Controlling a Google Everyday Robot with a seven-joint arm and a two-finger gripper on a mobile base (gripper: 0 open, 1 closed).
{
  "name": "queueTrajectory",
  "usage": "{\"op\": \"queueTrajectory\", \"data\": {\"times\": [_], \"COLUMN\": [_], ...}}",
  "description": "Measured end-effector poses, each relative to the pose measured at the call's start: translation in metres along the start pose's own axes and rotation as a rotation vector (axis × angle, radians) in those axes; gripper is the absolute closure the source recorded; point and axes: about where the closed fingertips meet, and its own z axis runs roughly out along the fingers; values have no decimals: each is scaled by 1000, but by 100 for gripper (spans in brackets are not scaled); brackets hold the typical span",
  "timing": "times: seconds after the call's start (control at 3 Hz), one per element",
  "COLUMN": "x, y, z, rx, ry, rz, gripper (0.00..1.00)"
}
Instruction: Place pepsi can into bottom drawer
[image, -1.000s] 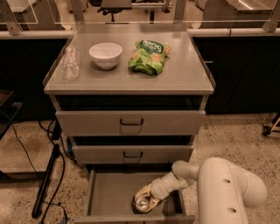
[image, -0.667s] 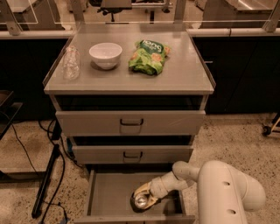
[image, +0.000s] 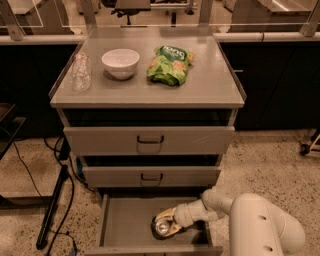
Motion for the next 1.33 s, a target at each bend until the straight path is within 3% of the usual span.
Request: {"op": "queueTrajectory", "data": {"times": [0.33,1.33], "x": [0,-11], "y": [0,-21], "z": [0,40], "rx": [0,-1], "ry": [0,74], "rz": [0,41], "gripper": [100,100]}}
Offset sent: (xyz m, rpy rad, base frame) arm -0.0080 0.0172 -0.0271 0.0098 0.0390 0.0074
